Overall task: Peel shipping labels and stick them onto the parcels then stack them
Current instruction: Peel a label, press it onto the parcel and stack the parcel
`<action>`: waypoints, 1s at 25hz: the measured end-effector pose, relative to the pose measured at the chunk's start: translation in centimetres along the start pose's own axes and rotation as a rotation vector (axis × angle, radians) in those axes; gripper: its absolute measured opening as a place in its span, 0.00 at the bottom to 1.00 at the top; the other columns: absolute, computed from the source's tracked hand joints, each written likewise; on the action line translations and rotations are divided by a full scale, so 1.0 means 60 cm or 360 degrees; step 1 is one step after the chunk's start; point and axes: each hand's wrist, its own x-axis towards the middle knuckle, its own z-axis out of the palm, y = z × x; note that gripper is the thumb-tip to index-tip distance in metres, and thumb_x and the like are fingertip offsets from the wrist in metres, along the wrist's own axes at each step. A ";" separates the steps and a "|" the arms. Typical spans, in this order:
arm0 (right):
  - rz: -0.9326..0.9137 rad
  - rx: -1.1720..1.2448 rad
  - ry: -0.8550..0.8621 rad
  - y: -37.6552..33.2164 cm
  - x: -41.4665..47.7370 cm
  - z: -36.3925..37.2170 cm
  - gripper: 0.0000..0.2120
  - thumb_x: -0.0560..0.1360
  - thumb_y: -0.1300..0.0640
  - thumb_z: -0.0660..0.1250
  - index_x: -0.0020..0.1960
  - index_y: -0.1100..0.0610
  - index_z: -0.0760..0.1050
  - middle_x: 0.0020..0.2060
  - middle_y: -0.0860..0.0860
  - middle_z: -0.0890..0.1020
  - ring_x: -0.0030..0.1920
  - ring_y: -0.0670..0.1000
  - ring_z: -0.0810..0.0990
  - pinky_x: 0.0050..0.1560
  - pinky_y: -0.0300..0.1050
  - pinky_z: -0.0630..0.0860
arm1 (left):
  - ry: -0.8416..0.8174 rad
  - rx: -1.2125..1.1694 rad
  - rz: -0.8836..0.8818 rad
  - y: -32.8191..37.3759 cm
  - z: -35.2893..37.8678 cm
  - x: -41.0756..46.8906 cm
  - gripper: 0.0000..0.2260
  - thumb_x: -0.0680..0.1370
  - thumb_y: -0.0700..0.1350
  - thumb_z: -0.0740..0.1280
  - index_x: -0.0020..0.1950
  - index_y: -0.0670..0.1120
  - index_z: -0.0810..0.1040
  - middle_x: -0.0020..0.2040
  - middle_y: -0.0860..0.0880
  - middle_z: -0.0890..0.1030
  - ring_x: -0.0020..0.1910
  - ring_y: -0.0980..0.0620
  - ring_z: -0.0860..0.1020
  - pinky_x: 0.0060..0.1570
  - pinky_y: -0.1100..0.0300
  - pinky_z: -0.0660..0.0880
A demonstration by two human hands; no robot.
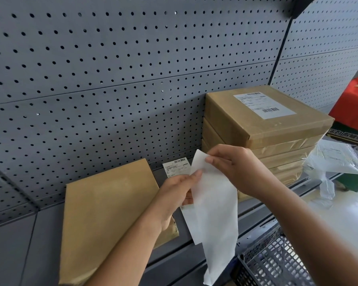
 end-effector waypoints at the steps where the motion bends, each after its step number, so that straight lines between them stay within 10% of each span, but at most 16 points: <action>1: -0.0037 0.0027 -0.0031 -0.002 0.000 0.002 0.07 0.79 0.47 0.66 0.46 0.48 0.80 0.39 0.45 0.84 0.40 0.46 0.81 0.41 0.46 0.80 | 0.0039 0.0026 0.0027 0.001 0.002 0.002 0.16 0.79 0.55 0.70 0.54 0.43 0.85 0.50 0.45 0.88 0.43 0.51 0.84 0.49 0.57 0.80; 12: 0.0057 0.0226 -0.0174 0.038 -0.013 -0.008 0.05 0.76 0.48 0.72 0.48 0.49 0.81 0.41 0.44 0.87 0.42 0.43 0.85 0.46 0.47 0.83 | 0.0219 -0.0144 0.0215 -0.003 0.007 0.011 0.14 0.80 0.48 0.70 0.51 0.36 0.83 0.46 0.45 0.88 0.42 0.51 0.84 0.53 0.50 0.81; 18: 0.0125 0.0310 0.0190 0.040 0.013 -0.015 0.09 0.78 0.48 0.68 0.51 0.52 0.82 0.43 0.49 0.87 0.43 0.51 0.86 0.48 0.59 0.83 | 0.0106 0.0133 0.0193 -0.017 0.010 -0.001 0.08 0.80 0.45 0.70 0.55 0.42 0.85 0.47 0.46 0.89 0.41 0.56 0.86 0.37 0.67 0.78; 25: 0.0000 0.0270 0.0317 0.019 0.031 -0.014 0.10 0.79 0.48 0.67 0.50 0.55 0.80 0.43 0.51 0.85 0.44 0.54 0.84 0.47 0.60 0.82 | -0.0021 0.0319 0.0049 -0.011 0.008 -0.011 0.07 0.80 0.47 0.71 0.57 0.51 0.84 0.51 0.55 0.88 0.50 0.57 0.86 0.51 0.60 0.81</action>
